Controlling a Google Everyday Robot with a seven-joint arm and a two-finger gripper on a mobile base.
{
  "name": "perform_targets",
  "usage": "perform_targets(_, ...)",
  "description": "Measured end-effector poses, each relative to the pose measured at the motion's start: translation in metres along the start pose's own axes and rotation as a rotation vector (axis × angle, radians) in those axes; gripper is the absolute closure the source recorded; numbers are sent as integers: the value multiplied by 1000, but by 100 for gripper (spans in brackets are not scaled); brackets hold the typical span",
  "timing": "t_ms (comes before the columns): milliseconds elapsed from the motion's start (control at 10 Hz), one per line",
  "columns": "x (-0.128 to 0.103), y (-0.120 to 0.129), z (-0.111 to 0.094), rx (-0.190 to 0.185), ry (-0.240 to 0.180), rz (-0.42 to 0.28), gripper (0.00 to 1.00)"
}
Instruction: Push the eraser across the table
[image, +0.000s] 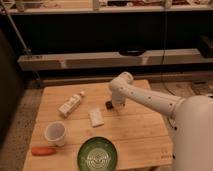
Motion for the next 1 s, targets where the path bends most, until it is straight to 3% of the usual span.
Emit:
perform_targets(200,4,-18,7,7,5,-10,98)
perform_targets(800,22,-75,11,13,84,-23,98)
perform_targets(1000,30,-88,9,17,79,-29,98)
